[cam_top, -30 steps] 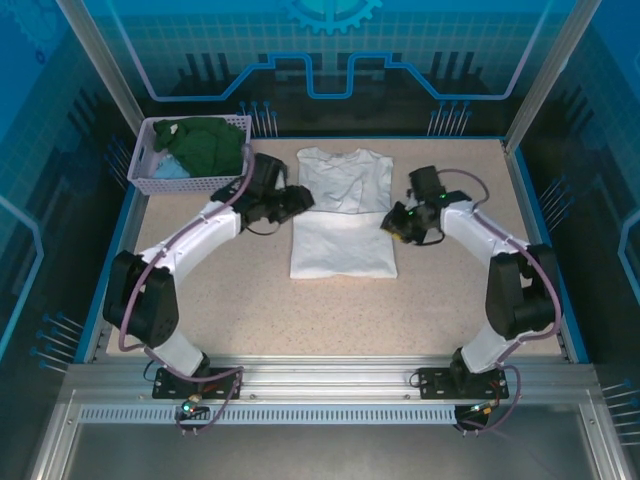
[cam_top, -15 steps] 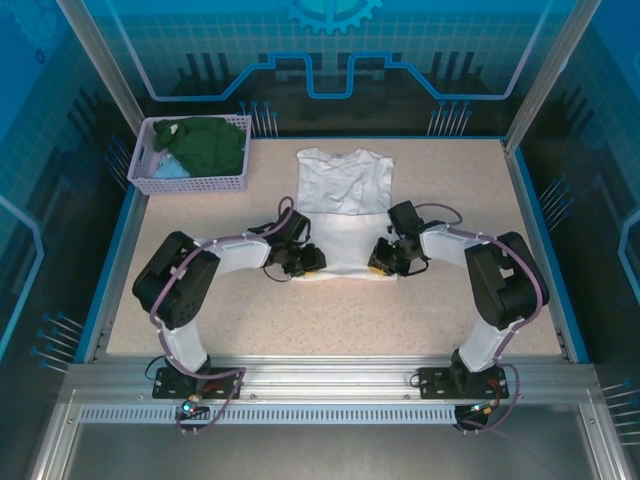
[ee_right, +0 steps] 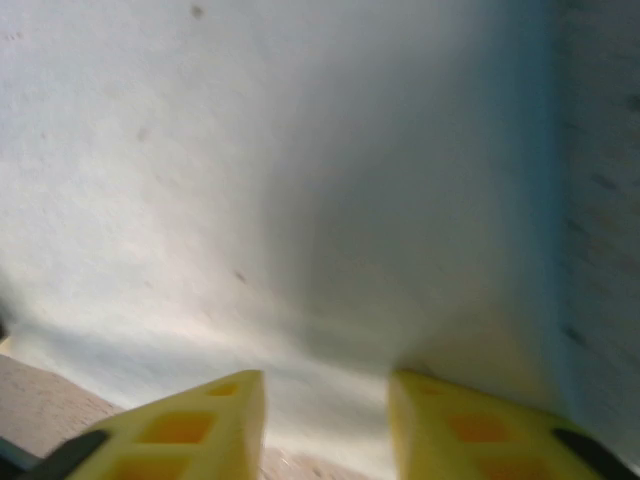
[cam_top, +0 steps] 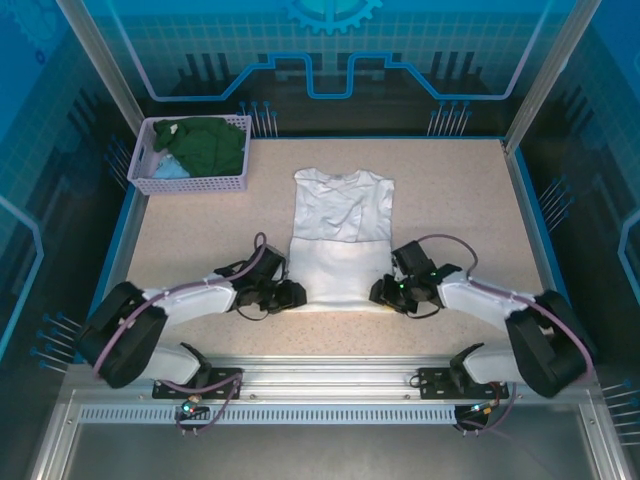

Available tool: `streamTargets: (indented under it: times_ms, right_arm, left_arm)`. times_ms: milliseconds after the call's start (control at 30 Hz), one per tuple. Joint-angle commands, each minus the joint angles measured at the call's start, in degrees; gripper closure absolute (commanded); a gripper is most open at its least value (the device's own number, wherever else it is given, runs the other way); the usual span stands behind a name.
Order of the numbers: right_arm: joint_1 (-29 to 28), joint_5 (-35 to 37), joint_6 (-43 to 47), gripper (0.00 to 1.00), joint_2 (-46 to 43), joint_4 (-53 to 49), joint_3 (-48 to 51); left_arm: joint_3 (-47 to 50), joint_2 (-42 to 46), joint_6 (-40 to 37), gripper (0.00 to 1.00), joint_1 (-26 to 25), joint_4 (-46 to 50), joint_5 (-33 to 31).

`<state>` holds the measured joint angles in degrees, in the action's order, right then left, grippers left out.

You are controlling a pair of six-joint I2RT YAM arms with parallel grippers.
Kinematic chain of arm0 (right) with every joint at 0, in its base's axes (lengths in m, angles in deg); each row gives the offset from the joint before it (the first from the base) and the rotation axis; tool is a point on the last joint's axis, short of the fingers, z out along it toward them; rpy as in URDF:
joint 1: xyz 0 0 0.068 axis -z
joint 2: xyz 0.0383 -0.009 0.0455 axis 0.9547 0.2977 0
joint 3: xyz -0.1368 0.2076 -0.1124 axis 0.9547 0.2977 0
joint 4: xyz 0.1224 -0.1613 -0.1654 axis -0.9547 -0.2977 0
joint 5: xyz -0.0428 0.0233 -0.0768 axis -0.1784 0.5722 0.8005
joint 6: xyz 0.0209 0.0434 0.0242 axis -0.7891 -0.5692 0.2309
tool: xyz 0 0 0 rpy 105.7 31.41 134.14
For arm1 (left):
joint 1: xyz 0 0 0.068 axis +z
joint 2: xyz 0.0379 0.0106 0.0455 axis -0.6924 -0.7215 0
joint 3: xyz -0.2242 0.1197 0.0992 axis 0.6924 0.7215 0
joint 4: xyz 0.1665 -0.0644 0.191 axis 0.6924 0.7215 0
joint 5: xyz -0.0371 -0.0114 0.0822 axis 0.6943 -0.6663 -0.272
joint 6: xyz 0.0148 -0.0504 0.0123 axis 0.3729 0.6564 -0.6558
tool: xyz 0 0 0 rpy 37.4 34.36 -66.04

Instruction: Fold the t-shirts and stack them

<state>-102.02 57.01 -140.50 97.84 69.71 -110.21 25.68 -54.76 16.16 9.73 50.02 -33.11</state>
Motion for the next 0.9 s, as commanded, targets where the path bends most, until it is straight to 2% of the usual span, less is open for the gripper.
streamTargets:
  times_ms: [0, 100, 200, 333, 433, 567, 700, 867]
  right_arm:
    - [-0.9, 5.5, -2.6, 0.54, -8.1, -9.0, 1.6]
    - [-1.5, 6.5, -5.6, 0.57, -14.8, -10.4, 2.0]
    - [-2.0, 6.2, -7.9, 0.67, -16.5, -9.4, 2.5]
    - [-2.2, 5.1, -8.0, 0.79, -12.1, -6.8, 2.4]
    - [-2.5, 5.0, -6.8, 0.83, -6.4, -6.4, 1.1]
    - [-1.1, 5.7, -5.4, 0.86, 0.0, -7.7, 0.6]
    - [1.1, 5.4, -4.4, 0.86, 2.7, -6.3, 3.0]
    - [2.7, 6.3, -3.8, 0.84, 3.4, -6.5, 3.4]
  left_arm:
    - [-2.4, 7.4, 0.5, 0.57, -0.8, 9.9, -2.4]
    - [-5.7, 8.6, 2.0, 0.62, -2.3, 5.7, 3.0]
    - [-8.8, 2.5, 4.5, 0.73, -6.7, -2.6, 8.2]
    - [-13.0, -9.0, 7.3, 0.75, -12.9, -12.0, 11.0]
    - [-15.2, -16.9, 8.9, 0.78, -14.0, -16.2, 12.3]
    - [-14.6, -20.9, 6.0, 0.78, -14.0, -11.6, 6.2]
    - [-12.1, -19.4, 2.2, 0.72, -13.8, -2.5, -2.1]
    - [-7.1, -13.9, 2.2, 0.59, -12.3, -1.8, -3.6]
